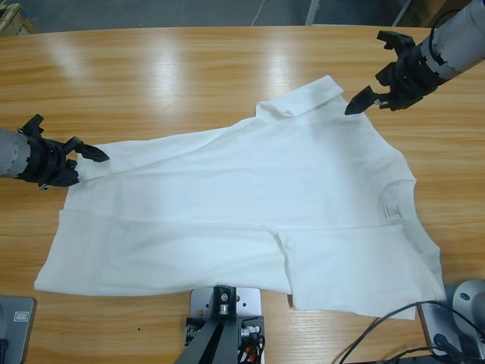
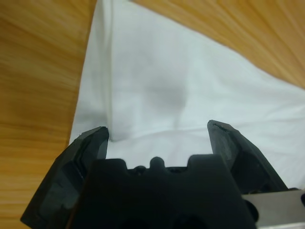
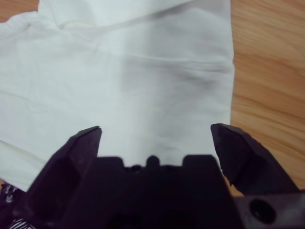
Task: Fold clothes
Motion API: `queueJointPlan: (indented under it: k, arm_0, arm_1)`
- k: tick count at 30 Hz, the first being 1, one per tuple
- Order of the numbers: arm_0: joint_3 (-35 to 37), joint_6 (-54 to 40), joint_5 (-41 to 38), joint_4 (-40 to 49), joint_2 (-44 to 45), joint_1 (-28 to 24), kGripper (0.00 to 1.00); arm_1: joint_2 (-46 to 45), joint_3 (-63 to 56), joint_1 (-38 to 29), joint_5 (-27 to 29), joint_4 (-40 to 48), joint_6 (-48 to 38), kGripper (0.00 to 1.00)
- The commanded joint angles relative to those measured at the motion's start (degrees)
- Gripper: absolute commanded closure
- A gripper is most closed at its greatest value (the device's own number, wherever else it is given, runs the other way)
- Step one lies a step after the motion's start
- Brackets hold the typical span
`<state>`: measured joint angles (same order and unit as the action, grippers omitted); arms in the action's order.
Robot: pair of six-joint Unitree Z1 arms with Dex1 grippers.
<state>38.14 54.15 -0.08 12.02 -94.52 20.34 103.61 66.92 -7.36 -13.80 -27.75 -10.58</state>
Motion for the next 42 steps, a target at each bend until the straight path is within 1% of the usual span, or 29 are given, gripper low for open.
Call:
queueJointPlan:
  k: [1, 3, 4, 5, 7, 8, 9, 11, 12, 18, 20, 23, 24, 25, 27, 37, 39, 41, 42]
  arm_0:
    - [-3.87, 1.52, -0.71, -2.1, -3.07, -0.5, 0.188]
    - [-4.22, 1.66, -0.71, -2.77, -3.13, -0.5, 0.259]
    - [-4.18, 1.66, -0.71, -2.98, -3.07, -0.5, 0.268]
    - [-4.13, 1.66, -0.71, -3.33, -3.02, -0.5, 0.323]
    - [-4.18, 1.66, -0.71, -4.26, -2.88, -0.53, 0.481]
    - [-4.15, 1.66, -0.71, -4.67, -2.79, -0.53, 0.533]
    - [-4.13, 1.66, -0.71, -5.02, -2.74, -0.52, 0.655]
    - [-4.15, 2.15, -0.8, -5.34, -2.62, -0.53, 0.98]
    - [-4.25, 2.4, -0.73, -5.34, -2.33, -0.53, 1.0]
    - [-4.62, 2.21, -0.63, -3.81, -0.68, -0.6, 1.0]
    - [-4.64, 2.24, -0.63, -2.36, -0.17, -0.9, 0.809]
    - [-4.83, 2.21, -0.63, -2.0, 0.44, -1.46, 0.828]
    - [-4.76, 2.29, -0.57, -2.01, 0.65, -1.59, 0.882]
    - [-4.75, 2.33, -0.05, -2.08, 0.99, -1.62, 0.997]
    - [-4.59, 2.24, 1.03, -2.17, 1.36, -1.75, 1.0]
    - [-4.57, 2.15, 1.22, -4.32, 1.22, -2.54, 1.0]
    - [-4.52, 2.42, 1.22, -4.76, 1.3, -3.5, 1.0]
    - [-4.48, 2.56, 1.04, -5.99, 1.39, -4.77, 1.0]
    - [-4.43, 2.72, 0.85, -6.53, 1.44, -5.38, 1.0]
  arm_1:
    - [2.46, -1.88, 0.77, -1.06, 0.71, 0.65, 0.062]
    - [2.68, -1.97, 0.77, -1.2, 0.76, 0.65, 0.064]
    - [2.74, -2.0, 0.77, -1.46, 0.83, 0.65, 0.064]
    - [2.81, -2.16, 0.77, -1.62, 0.91, 0.65, 0.064]
    - [2.83, -2.44, 0.77, -1.87, 0.94, 0.65, 0.064]
    - [2.83, -2.56, 0.77, -1.94, 0.98, 0.65, 0.064]
    - [2.83, -2.69, 0.77, -2.06, 1.08, 0.65, 0.067]
    - [2.83, -2.92, 0.77, -2.32, 1.34, 0.65, 0.11]
    - [2.9, -2.99, 0.77, -2.45, 1.43, 0.65, 0.11]
    - [3.44, -4.13, 0.77, -2.64, 2.33, 0.65, 0.11]
    - [3.44, -4.5, 0.77, -2.64, 2.63, 0.65, 0.11]
    - [3.35, -5.09, 0.77, -2.64, 3.19, 0.65, 0.11]
    - [3.35, -5.31, 0.77, -2.64, 3.31, 0.65, 0.11]
    - [3.35, -5.52, 0.77, -2.69, 3.37, 0.65, 0.11]
    - [3.26, -5.94, 0.77, -2.97, 3.49, 0.65, 0.11]
    - [2.86, -7.13, 0.77, -2.99, 5.04, 0.65, 0.113]
    - [2.83, -7.47, 0.77, -3.06, 6.18, 0.74, 0.156]
    - [2.39, -7.36, 1.04, -4.45, 8.29, 0.74, 0.156]
    - [2.17, -6.68, 1.95, -6.42, 9.18, 0.68, 0.156]
